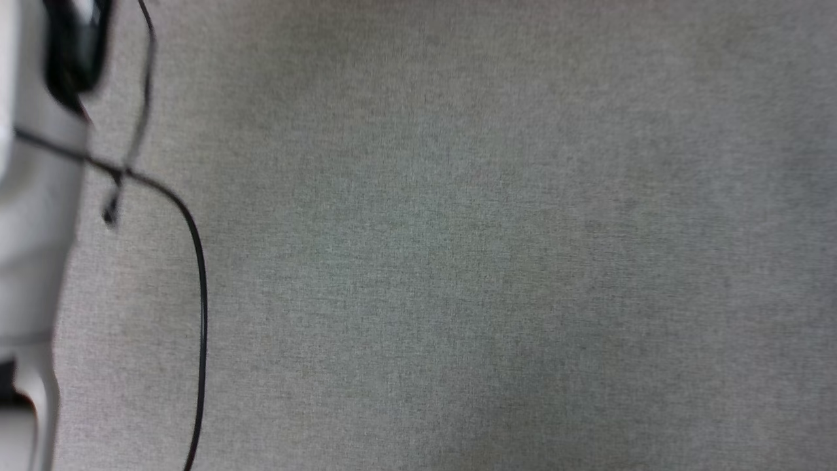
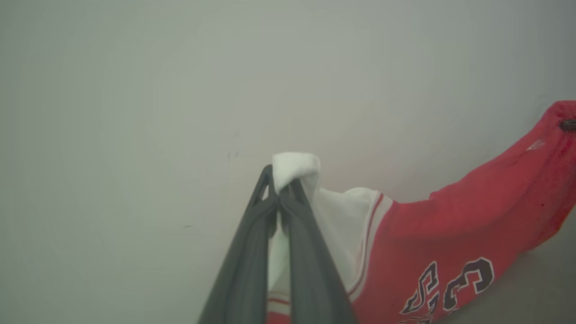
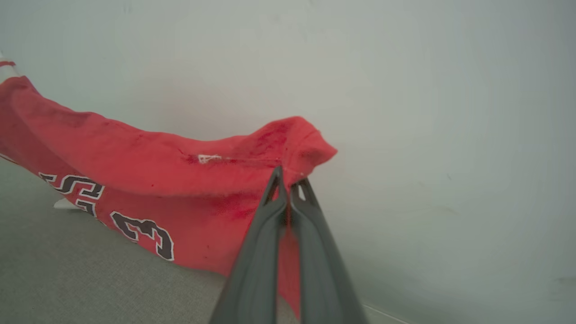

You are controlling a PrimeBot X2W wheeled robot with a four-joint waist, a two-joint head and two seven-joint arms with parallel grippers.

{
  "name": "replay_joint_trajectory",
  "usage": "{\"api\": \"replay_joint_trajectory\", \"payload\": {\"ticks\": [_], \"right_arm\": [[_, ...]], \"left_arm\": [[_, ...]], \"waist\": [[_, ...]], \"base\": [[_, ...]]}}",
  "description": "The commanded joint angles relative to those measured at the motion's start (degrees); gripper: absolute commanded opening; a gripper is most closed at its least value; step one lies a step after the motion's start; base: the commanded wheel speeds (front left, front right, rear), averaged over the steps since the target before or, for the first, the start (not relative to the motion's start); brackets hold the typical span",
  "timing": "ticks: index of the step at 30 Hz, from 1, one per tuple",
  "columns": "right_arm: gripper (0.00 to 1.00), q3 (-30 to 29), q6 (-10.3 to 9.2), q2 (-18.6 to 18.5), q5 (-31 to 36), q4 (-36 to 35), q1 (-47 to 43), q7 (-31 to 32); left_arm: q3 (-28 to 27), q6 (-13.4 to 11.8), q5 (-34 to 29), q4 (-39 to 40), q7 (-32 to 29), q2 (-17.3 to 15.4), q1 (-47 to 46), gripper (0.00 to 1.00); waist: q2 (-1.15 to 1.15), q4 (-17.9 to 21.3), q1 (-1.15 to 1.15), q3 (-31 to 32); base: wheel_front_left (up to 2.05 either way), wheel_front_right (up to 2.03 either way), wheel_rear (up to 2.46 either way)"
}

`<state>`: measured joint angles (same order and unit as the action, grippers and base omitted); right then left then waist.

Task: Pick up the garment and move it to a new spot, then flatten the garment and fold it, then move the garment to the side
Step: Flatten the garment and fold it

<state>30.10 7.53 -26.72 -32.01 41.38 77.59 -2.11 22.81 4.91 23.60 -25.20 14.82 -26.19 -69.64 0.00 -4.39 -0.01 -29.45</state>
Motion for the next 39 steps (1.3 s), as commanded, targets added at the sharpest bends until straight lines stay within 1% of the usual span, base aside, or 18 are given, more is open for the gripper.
{"api": "replay_joint_trajectory", "payload": {"ticks": [1,3,4,7,11,14,17,19,23,27,30,33,35,39], "right_arm": [[0.00,1.2,-0.09,-0.5,-0.9,-0.8,-3.9,-0.7],[0.00,2.5,-0.09,-1.0,-2.0,-2.0,-8.4,-1.1],[0.00,2.5,-0.09,-1.0,-2.0,-2.0,-8.4,-1.1],[0.00,4.0,-0.09,-2.1,-3.7,-3.9,-15.0,-1.5],[0.00,5.0,-0.09,-3.9,-6.0,-6.4,-23.6,-1.9],[0.00,5.9,-0.09,-4.7,-7.2,-8.4,-29.8,-1.7],[0.00,6.5,-0.09,-5.3,-8.5,-10.4,-36.1,-1.0],[0.00,6.6,-0.09,-5.9,-9.2,-11.7,-39.9,-0.5],[0.00,6.0,-0.09,-7.0,-9.8,-14.4,-46.5,0.0],[0.00,5.3,-0.09,-8.3,-10.0,-16.9,-52.7,1.5],[0.00,4.7,-0.09,-9.2,-10.2,-18.9,-57.2,2.9],[0.00,3.7,-0.09,-10.2,-10.3,-21.0,-62.3,3.9],[0.00,2.9,-0.09,-10.6,-10.5,-22.8,-65.9,4.6],[0.00,0.9,-0.09,-11.1,-10.2,-25.9,-72.2,6.2]], "left_arm": [[-1.1,-1.6,1.0,2.5,0.3,-0.6,5.0,0.00],[-1.0,-2.8,1.9,5.5,0.0,-1.3,11.4,0.00],[-1.0,-2.8,1.9,5.5,0.0,-1.3,11.4,0.00],[-1.6,-4.8,3.7,9.7,-0.3,-1.7,20.5,0.00],[-2.1,-6.7,7.5,13.9,-0.8,-0.8,31.9,0.00],[-2.4,-8.7,8.6,15.9,-0.9,-1.2,39.5,0.00],[-2.9,-9.8,11.2,17.8,-1.3,-1.0,47.3,0.00],[-3.3,-10.4,12.6,18.8,-1.4,-1.4,52.3,0.00],[-2.6,-11.0,14.7,19.9,-2.1,-1.7,61.7,0.00],[-1.5,-11.3,16.3,20.5,-2.9,-1.7,68.6,0.00],[-0.2,-10.6,17.4,20.5,-3.9,-1.4,72.3,0.00],[0.0,-11.5,18.2,20.7,-4.0,-1.4,75.4,0.00],[0.2,-11.7,19.2,20.8,-4.2,-1.0,78.0,0.00],[1.1,-11.9,20.1,20.7,-5.1,-1.5,81.9,0.00]], "waist": [[0.00,0.6,0.01,2.8],[0.00,0.8,0.01,4.5],[0.00,0.8,0.01,4.5],[0.00,0.9,0.01,7.1],[0.00,0.4,0.01,10.6],[0.00,0.6,0.01,13.1],[0.00,1.0,0.01,15.7],[0.00,1.1,0.01,17.3],[0.00,1.5,0.01,19.9],[0.00,1.5,0.01,21.9],[0.00,1.2,0.01,23.1],[0.00,1.0,0.01,24.5],[0.00,1.0,0.01,25.4],[0.00,1.0,0.01,26.8]], "base": [[0.00,0.00,0.00],[0.00,0.00,0.00],[0.00,0.00,0.00],[0.00,0.00,0.00],[0.00,0.00,0.00],[0.00,0.00,0.00],[0.00,0.00,0.00],[0.00,0.00,0.00],[0.00,0.00,0.00],[0.00,0.00,0.00],[0.00,0.00,0.00],[0.00,0.00,0.00],[0.00,0.00,0.00],[0.00,0.00,0.00]]}}
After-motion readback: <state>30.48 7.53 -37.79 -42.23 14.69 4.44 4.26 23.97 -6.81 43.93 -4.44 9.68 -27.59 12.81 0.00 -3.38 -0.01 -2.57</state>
